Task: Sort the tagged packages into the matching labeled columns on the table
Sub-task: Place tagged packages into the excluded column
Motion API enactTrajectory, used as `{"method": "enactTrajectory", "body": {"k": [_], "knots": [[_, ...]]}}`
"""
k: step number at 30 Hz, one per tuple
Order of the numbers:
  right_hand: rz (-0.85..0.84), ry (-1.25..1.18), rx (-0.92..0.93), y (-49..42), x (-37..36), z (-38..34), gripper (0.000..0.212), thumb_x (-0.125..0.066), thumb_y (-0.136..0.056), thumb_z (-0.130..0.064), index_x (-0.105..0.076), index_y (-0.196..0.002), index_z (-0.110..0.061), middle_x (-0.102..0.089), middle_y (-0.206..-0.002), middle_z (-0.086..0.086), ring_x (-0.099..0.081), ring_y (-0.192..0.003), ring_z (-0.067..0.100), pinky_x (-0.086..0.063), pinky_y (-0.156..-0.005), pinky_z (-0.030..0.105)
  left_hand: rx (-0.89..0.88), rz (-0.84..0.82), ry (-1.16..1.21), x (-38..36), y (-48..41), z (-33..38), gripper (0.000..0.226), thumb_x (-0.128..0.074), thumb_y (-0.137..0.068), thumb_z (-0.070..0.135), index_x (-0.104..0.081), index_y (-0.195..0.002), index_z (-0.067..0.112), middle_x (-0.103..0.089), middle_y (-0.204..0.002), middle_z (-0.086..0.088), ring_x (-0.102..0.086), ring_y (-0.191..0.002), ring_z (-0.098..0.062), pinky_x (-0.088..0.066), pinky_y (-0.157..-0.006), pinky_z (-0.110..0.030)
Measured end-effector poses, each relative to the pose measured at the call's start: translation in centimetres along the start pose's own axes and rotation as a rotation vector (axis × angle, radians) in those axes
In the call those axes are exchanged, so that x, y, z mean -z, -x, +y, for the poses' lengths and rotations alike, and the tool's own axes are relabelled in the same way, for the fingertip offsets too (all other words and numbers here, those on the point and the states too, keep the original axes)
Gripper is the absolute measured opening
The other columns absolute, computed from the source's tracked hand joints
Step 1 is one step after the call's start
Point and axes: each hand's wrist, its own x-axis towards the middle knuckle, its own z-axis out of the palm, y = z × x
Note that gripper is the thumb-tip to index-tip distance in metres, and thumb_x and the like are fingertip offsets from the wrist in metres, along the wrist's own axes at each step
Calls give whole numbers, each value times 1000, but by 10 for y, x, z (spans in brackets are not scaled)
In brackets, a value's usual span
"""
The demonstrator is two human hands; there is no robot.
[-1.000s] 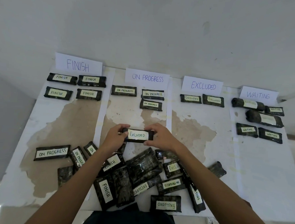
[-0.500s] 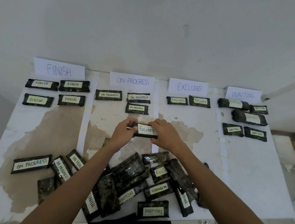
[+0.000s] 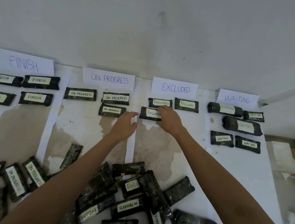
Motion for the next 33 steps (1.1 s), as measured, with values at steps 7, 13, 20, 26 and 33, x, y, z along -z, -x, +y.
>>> {"method": "enactTrajectory", "body": {"k": [7,13,20,26,33], "knots": [[3,75,72,-15,-10,10,59,-70,-81,-19,-46,-134,-10,-48,-128,10,-49,-114,30,-40,-95,39,22,31,-77,-22,-12,-3,45,-53,-88,13,-47,-132,13,-49,-125,-14,-44,-119,-33,-41,-100,-44],[-8,82,102,-9,-6,15,64,-69,-82,-31,-41,-137,-15,-45,-131,9,-46,-120,28,-36,-100,40,30,61,-86,-25,-5,5,47,-54,-86,11,-46,-133,14,-47,-126,-16,-42,-120,-34,-40,-101,-45],[30,-12,144,43,9,10,55,-58,-88,-20,-40,-139,-15,-42,-136,9,-43,-121,27,-36,-97,38,-18,113,-91,-27,49,21,42,-55,-88,11,-50,-129,13,-51,-124,-13,-47,-115,-28,-42,-97,-40],[-51,-110,179,111,-1,-8,55,-57,-88,-20,-40,-140,-17,-41,-139,8,-43,-123,26,-37,-101,40,7,85,-77,-47,117,21,39,-54,-89,13,-52,-128,13,-51,-124,-11,-46,-118,-26,-41,-101,-41],[-172,-142,103,173,-33,-38,57,-62,-85,-36,-44,-135,-17,-45,-129,7,-47,-117,27,-45,-92,37,21,20,-168,-63,167,8,39,-54,-89,15,-50,-128,15,-51,-127,-11,-44,-120,-31,-40,-101,-46]]}}
